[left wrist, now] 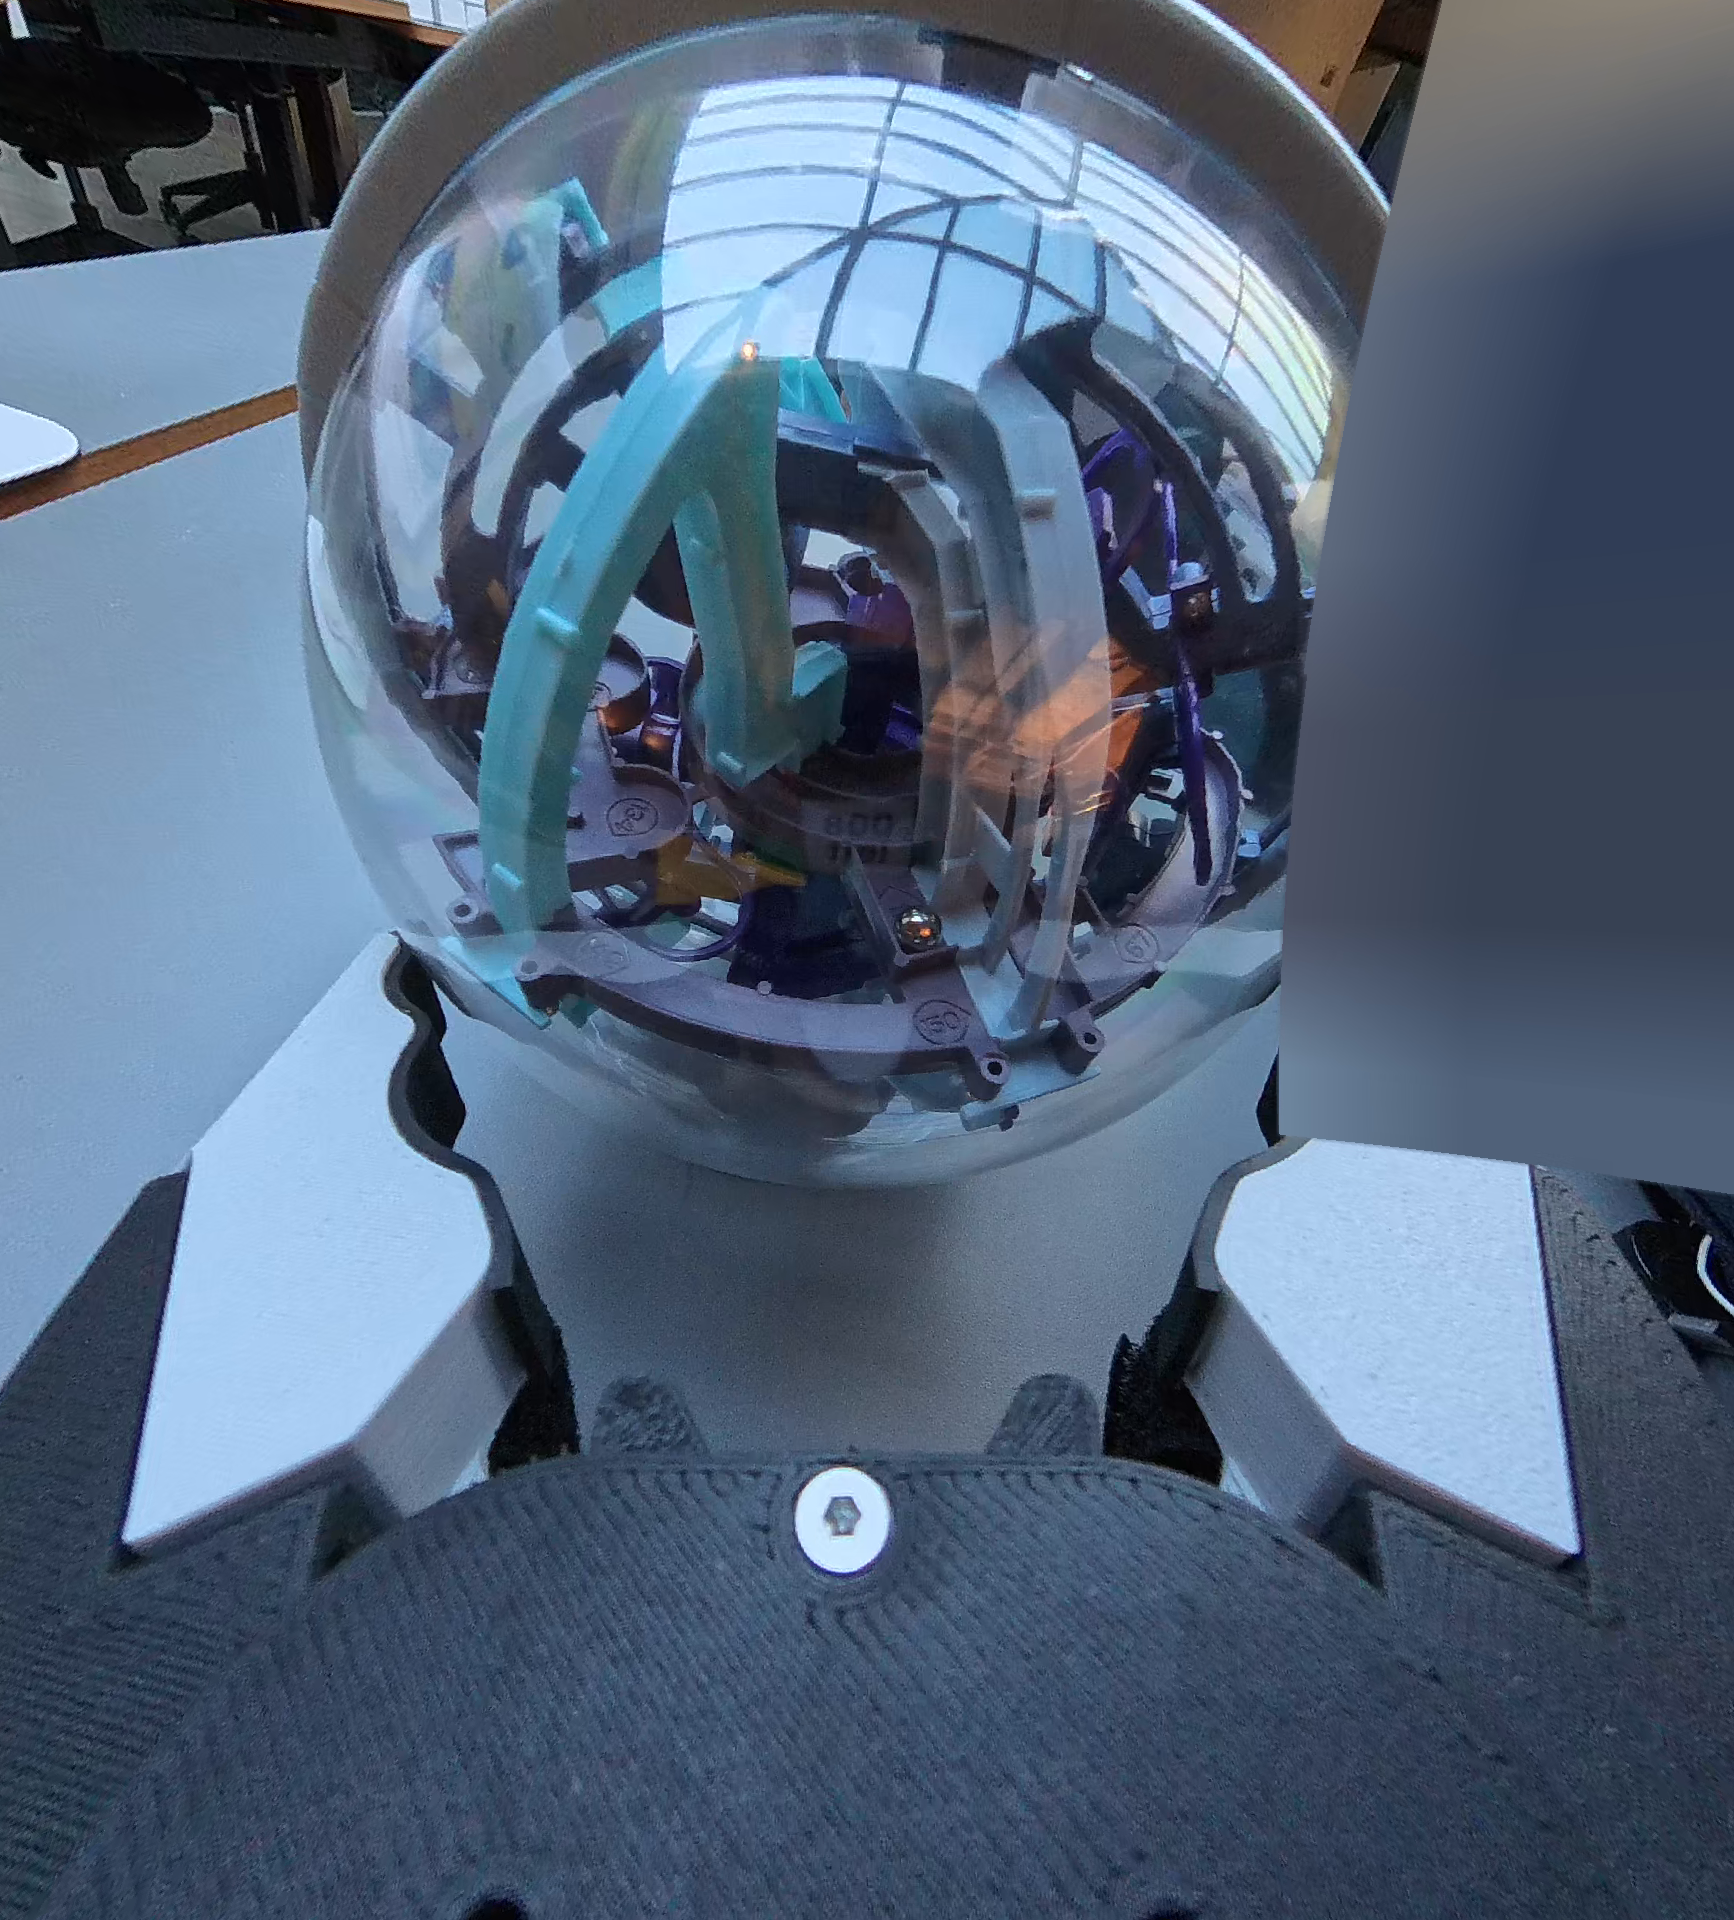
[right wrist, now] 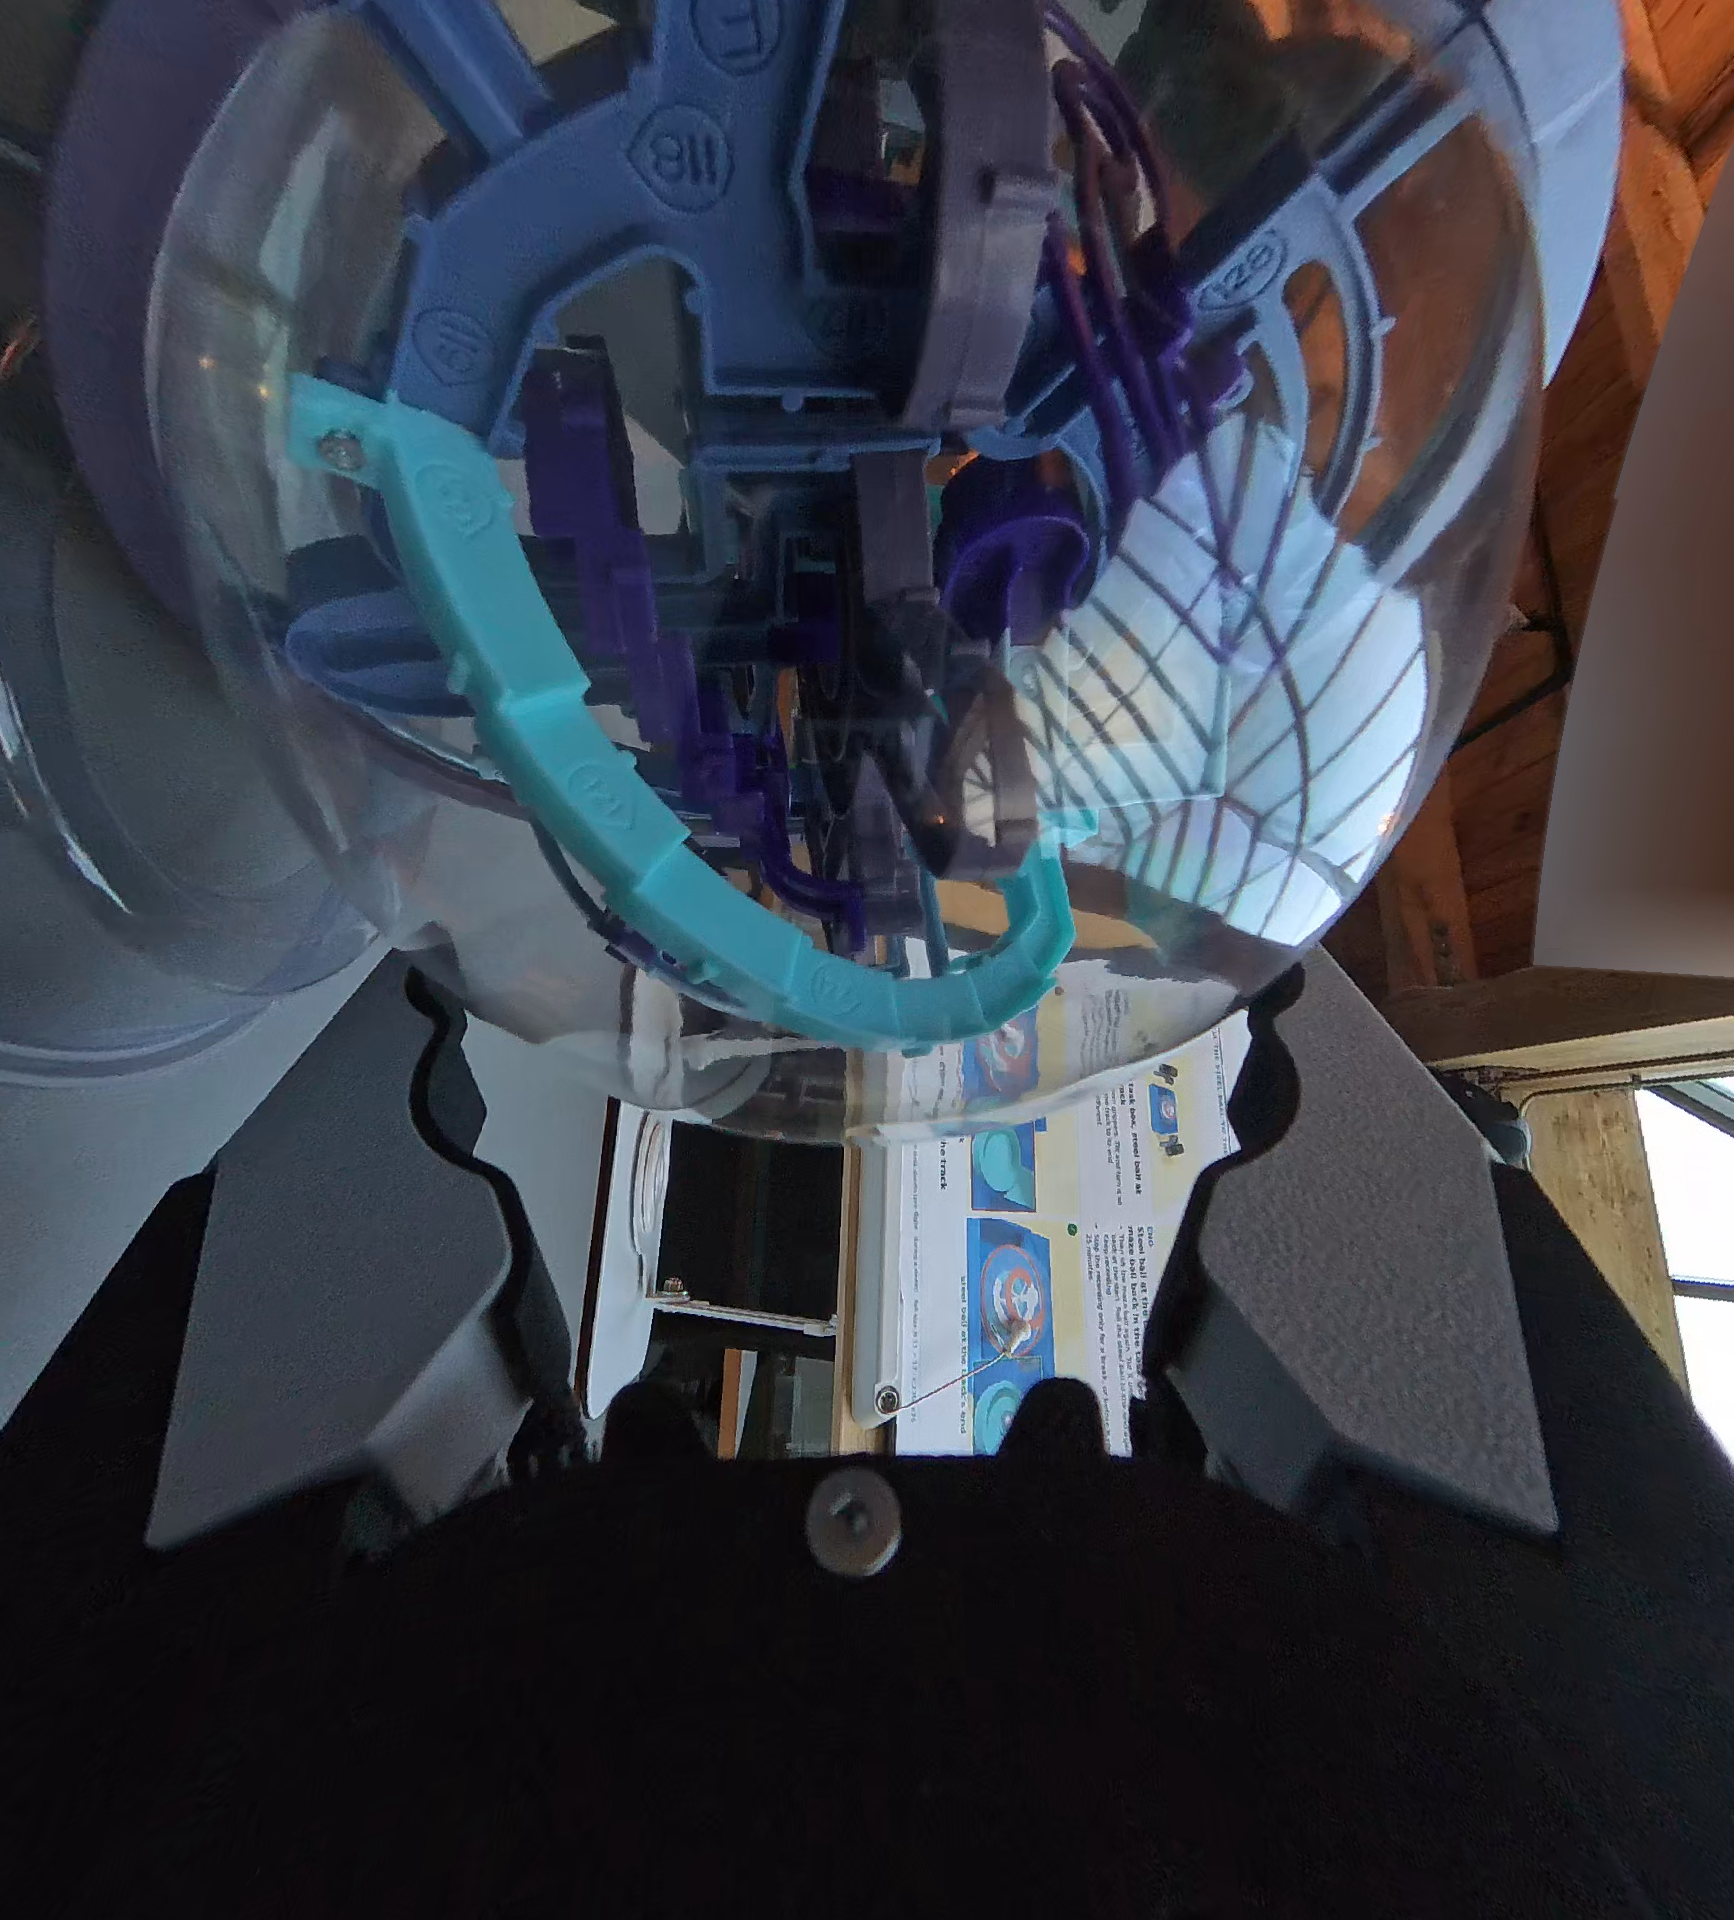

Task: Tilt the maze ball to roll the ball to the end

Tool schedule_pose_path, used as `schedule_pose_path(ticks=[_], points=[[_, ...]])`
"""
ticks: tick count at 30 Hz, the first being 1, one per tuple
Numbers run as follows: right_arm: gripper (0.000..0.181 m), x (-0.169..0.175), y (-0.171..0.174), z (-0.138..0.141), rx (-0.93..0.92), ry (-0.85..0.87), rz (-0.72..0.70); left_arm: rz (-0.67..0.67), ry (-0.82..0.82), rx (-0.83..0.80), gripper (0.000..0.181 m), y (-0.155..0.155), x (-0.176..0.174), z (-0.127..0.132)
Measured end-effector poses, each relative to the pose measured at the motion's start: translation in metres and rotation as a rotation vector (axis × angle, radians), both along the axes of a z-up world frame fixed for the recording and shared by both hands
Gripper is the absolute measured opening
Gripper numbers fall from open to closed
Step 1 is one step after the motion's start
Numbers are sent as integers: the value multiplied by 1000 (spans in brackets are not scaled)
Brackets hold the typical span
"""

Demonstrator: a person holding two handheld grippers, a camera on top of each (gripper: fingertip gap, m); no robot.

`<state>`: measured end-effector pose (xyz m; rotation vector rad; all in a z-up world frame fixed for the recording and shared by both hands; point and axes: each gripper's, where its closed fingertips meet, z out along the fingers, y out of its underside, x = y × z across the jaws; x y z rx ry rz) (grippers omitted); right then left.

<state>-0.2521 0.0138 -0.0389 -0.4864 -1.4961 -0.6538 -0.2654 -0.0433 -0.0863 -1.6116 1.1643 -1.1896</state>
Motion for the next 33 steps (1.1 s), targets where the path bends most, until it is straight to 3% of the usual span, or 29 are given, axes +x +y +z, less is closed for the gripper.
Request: schedule_pose_path(ticks=[16, 26, 33], points=[[144, 22, -9, -9, -36, -20, -19, -5, -5, -5, 155, 0, 0, 0], [142, 47, -8, -6, -64, 21, -104, -5, -9, -7, 155, 0, 0, 0], [140, 78, -12, 10, -129, 142, -208, -7, -10, -11, 155, 0, 0, -1]])
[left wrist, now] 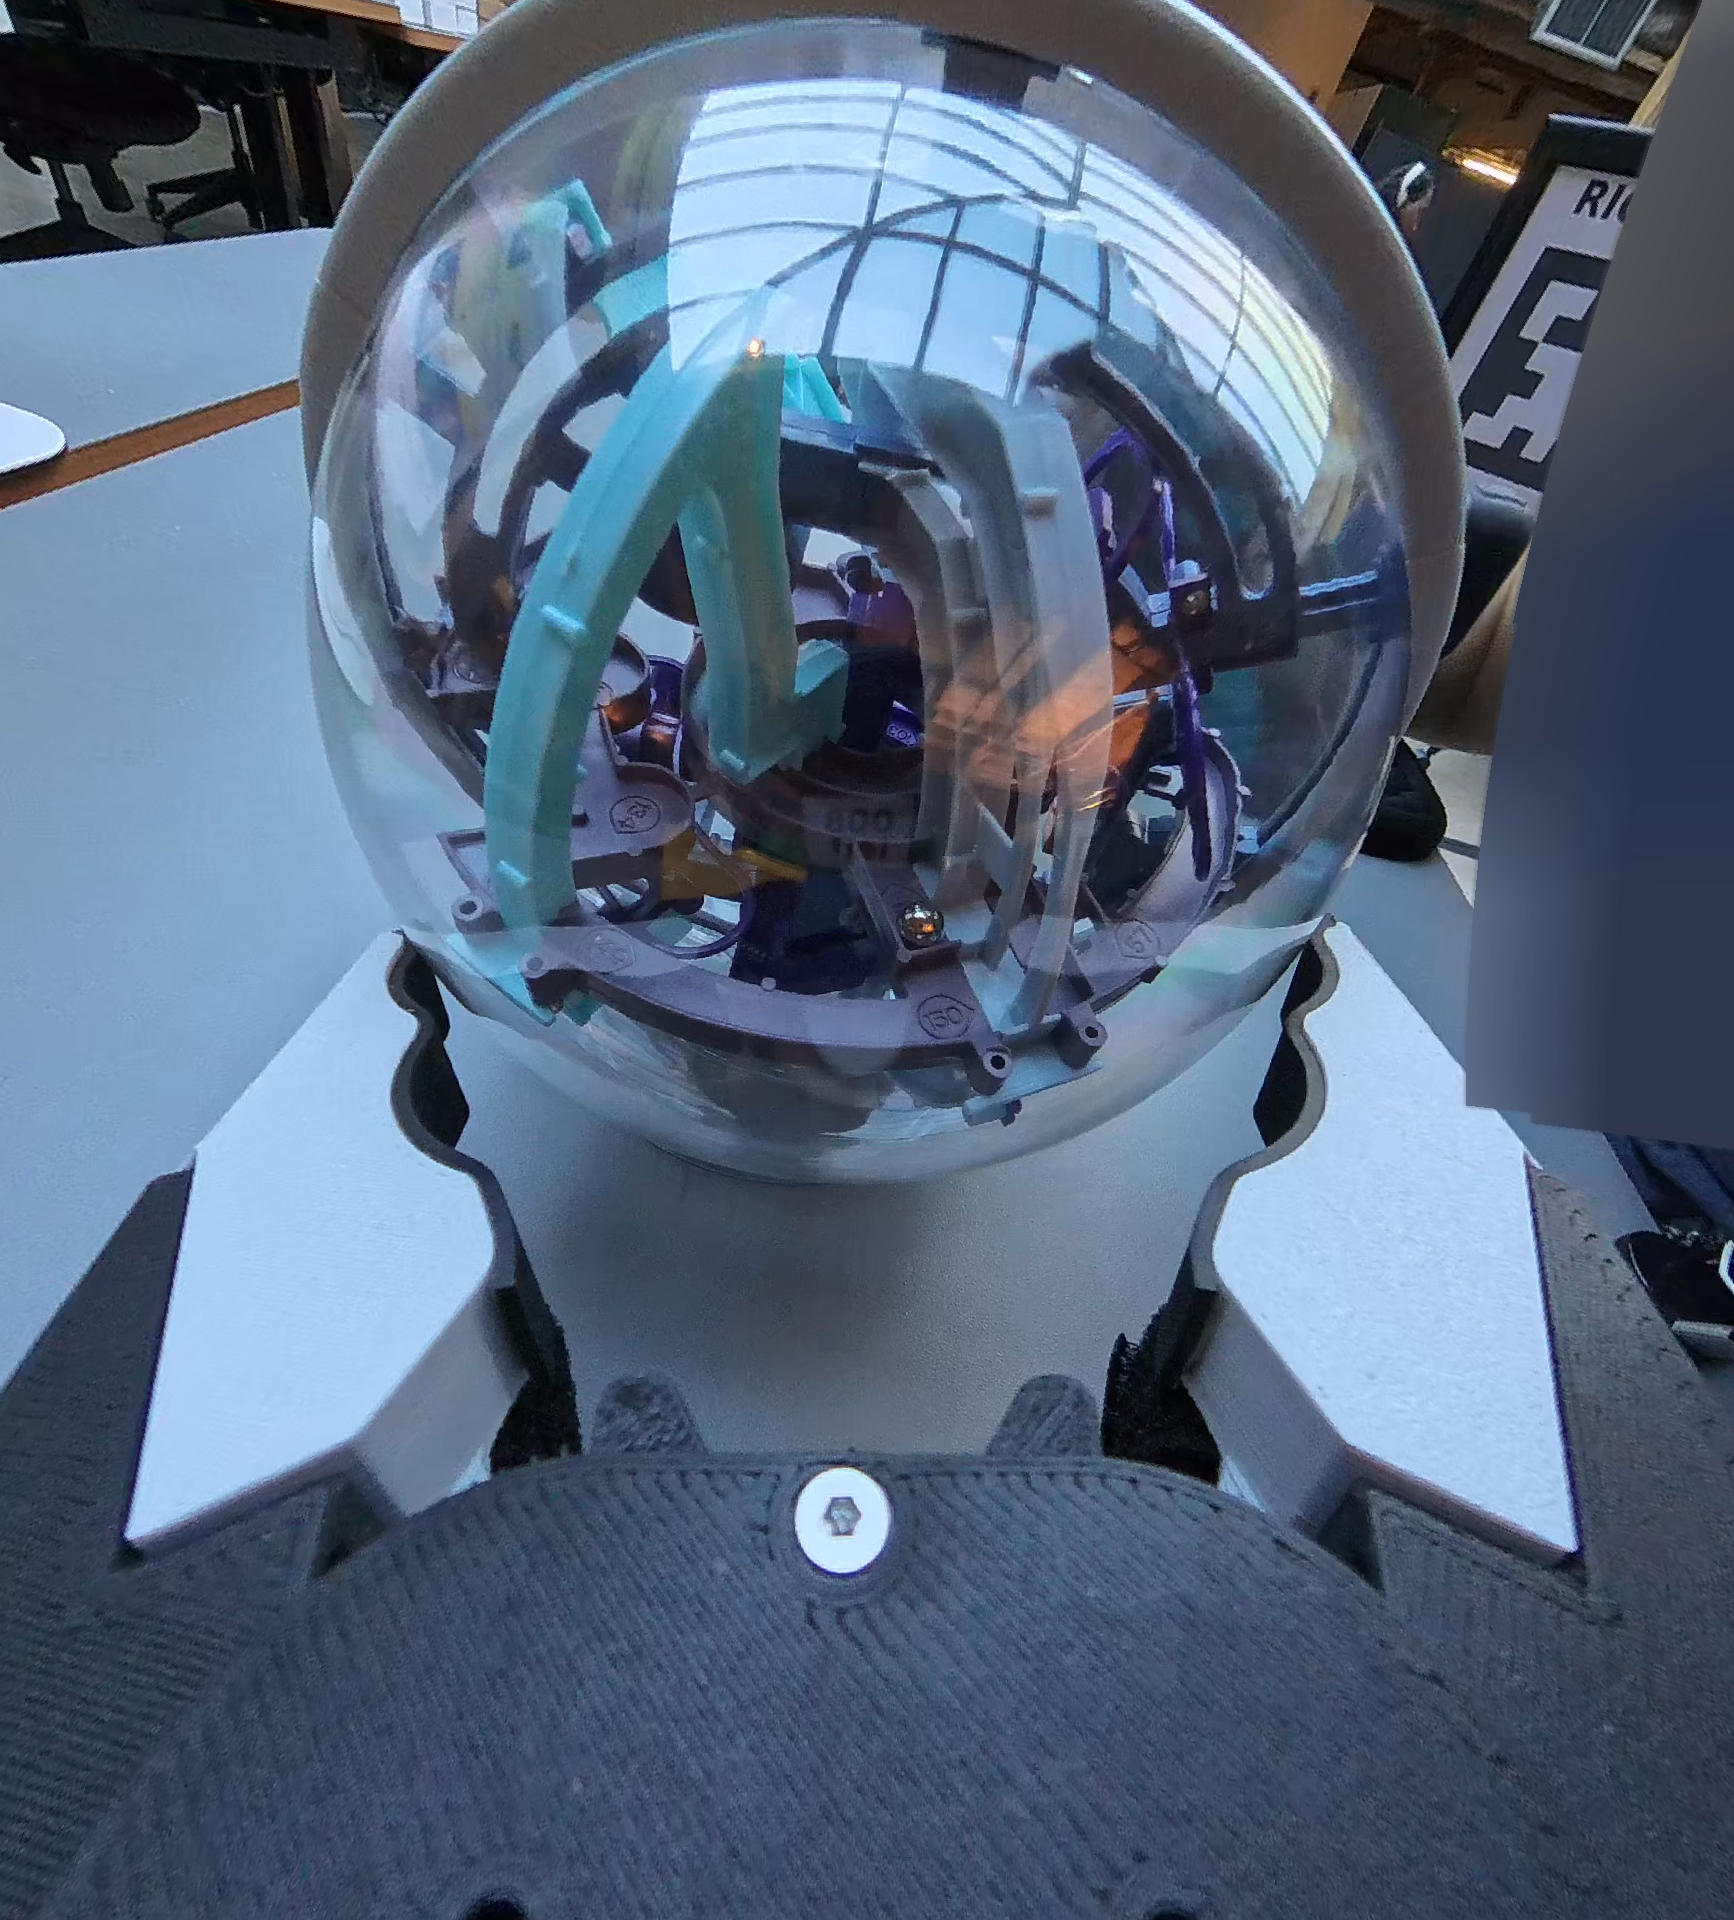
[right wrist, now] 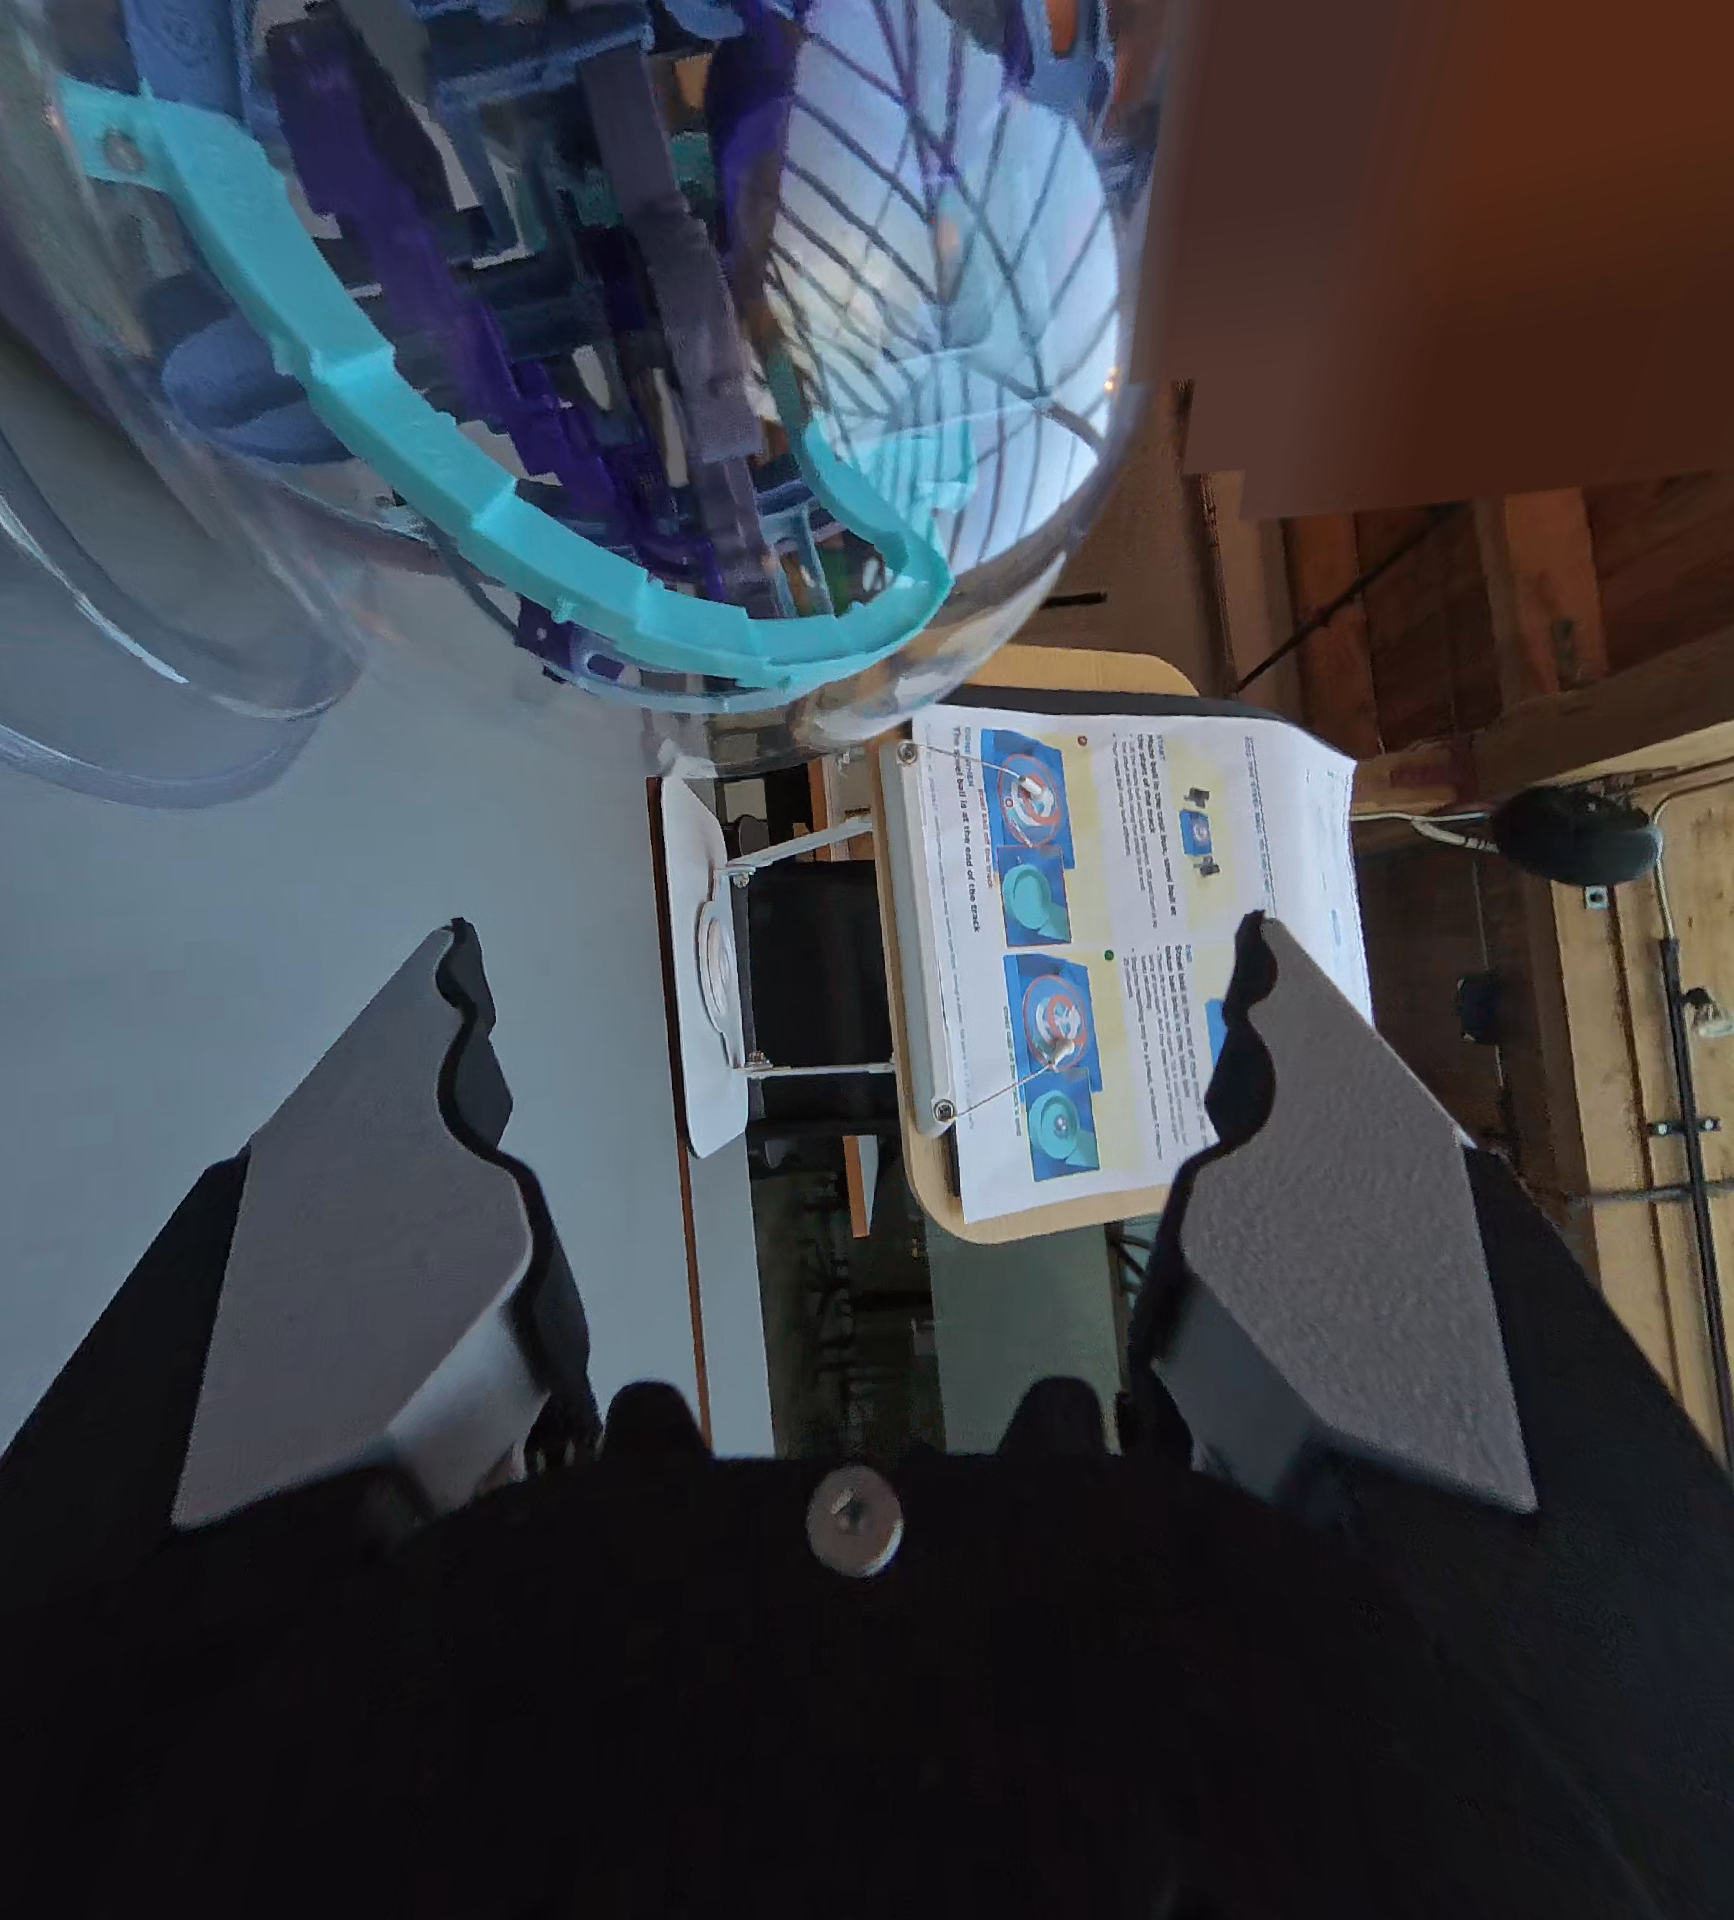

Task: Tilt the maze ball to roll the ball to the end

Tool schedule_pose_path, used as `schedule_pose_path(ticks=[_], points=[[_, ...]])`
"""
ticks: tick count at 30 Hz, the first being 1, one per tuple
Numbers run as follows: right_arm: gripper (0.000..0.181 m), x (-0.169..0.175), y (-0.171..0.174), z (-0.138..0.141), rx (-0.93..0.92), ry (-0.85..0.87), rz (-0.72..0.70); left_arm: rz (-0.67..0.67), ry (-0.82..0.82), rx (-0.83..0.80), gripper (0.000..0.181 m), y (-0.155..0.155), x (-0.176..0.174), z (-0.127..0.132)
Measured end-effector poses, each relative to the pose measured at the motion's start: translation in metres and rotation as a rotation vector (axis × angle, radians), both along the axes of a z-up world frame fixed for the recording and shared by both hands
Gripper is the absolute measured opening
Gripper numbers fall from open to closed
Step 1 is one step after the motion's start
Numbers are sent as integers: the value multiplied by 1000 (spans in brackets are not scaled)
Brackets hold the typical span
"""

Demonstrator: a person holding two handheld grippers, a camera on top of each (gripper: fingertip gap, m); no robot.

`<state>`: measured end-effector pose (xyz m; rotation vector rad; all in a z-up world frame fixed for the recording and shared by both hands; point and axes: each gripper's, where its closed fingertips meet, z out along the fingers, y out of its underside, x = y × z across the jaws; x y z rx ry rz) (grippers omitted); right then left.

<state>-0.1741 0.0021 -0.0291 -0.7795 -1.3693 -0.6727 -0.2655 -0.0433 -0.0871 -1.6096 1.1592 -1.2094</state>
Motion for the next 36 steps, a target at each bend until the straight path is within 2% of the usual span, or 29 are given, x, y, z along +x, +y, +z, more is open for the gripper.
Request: schedule_pose_path(ticks=[3, 8, 13, 16, 18, 21, 25, 28, 36], points=[[139, 20, -14, -1, -60, 93, -39, -2, -2, -3, 155, 0, -1, -1], [137, 30, -34, 1, -237, 302, -95, -6, -3, -11, 155, 0, -1, -1], [141, 13, -63, 2, -494, 557, -54, -6, -3, -13, 155, 0, 0, -1], [153, -8, -78, -5, -786, 789, 10, -6, -3, -15, 155, 0, 0, -1], [153, -25, -89, -6, -917, 877, 70, -6, -2, -16, 155, 0, 0, -1], [153, -43, -90, -4, -939, 924, 38, -6, -2, -16, 155, 0, 1, -1], [152, -65, -83, -4, -901, 883, -54, -5, -2, -16, 155, 0, 1, -1], [150, -71, -79, -7, -888, 860, -86, -5, 1, -15, 155, 0, 1, -1], [139, -68, -67, -4, -985, 946, -71, -6, 5, -15, 155, 0, 2, -1]])
